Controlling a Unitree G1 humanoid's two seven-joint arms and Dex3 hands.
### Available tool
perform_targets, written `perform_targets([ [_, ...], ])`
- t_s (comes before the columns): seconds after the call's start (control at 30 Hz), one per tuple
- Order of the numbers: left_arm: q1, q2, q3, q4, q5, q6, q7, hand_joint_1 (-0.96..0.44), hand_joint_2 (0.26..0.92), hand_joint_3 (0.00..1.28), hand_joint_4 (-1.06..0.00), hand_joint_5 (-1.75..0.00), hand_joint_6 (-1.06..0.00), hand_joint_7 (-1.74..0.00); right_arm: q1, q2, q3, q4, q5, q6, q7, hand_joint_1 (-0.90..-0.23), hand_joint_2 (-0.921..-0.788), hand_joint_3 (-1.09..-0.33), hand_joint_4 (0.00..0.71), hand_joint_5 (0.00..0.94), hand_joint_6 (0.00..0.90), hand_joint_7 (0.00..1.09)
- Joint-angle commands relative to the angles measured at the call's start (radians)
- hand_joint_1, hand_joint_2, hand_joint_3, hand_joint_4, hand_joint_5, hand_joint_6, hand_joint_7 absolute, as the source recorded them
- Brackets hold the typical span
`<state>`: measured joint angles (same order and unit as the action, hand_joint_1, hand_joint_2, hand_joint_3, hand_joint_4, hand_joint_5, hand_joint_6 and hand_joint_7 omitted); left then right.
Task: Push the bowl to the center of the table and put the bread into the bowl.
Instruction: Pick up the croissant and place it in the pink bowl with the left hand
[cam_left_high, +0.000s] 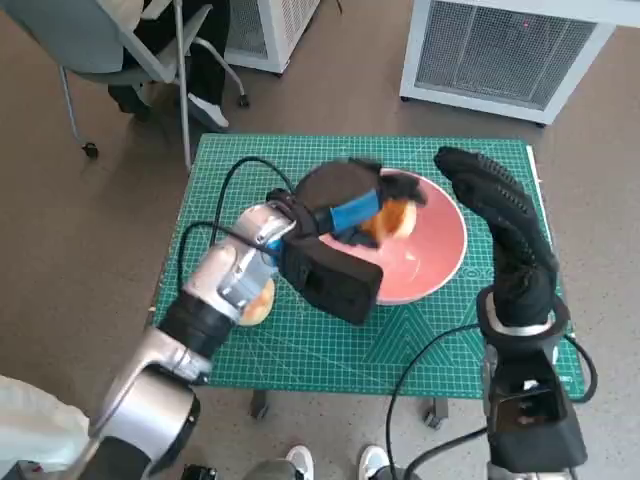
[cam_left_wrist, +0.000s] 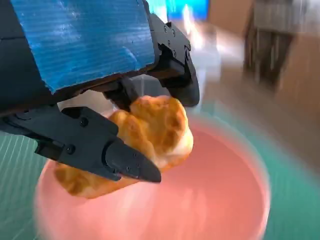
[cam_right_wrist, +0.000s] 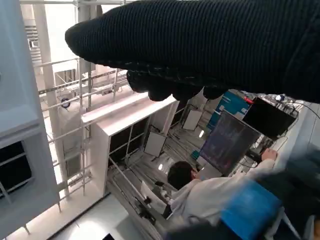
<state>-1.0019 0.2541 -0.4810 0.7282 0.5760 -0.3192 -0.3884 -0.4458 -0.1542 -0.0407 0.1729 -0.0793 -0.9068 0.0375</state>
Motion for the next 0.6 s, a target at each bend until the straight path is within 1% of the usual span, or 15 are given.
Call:
perform_targets([
  [0.03, -0.018, 0.027, 0.029, -0.004, -0.043, -0.051, -0.027, -0.13, 0.903, 0.03, -0.07, -0.02, -0.24, -0.04, 0.024, -0.003, -0.006, -0.004, 0.005, 0.012, 0.0, -0.361, -0.921, -0.565, 0.397, 0.021, -0.001, 0.91],
  [0.17, 0.015, 0.06, 0.059, -0.026, -0.073, -0.119, -0.007, -0.2, 0.903, 0.02, -0.02, 0.0, -0.22, -0.01, 0.025, -0.003, -0.009, -0.005, 0.003, 0.011, -0.002, -0.364, -0.921, -0.564, 0.397, 0.021, -0.001, 0.91],
  [0.33, 0.049, 0.114, 0.098, -0.048, -0.106, -0.221, 0.017, -0.26, 0.901, 0.01, 0.0, 0.0, -0.19, 0.0, 0.027, -0.001, -0.009, -0.007, 0.003, 0.01, -0.003, -0.365, -0.921, -0.563, 0.397, 0.022, -0.001, 0.91],
  [0.47, 0.095, 0.178, 0.145, -0.1, -0.135, -0.304, 0.041, -0.31, 0.901, 0.01, -0.01, 0.0, -0.2, -0.01, 0.028, -0.003, -0.012, -0.002, 0.008, 0.005, 0.0, -0.364, -0.921, -0.563, 0.397, 0.023, -0.001, 0.91],
  [0.6, 0.156, 0.247, 0.206, -0.181, -0.172, -0.357, 0.051, -0.33, 0.894, 0.0, -0.04, -0.02, -0.24, -0.03, 0.032, -0.004, -0.015, -0.004, 0.015, 0.003, 0.002, -0.362, -0.921, -0.563, 0.397, 0.023, -0.001, 0.9],
])
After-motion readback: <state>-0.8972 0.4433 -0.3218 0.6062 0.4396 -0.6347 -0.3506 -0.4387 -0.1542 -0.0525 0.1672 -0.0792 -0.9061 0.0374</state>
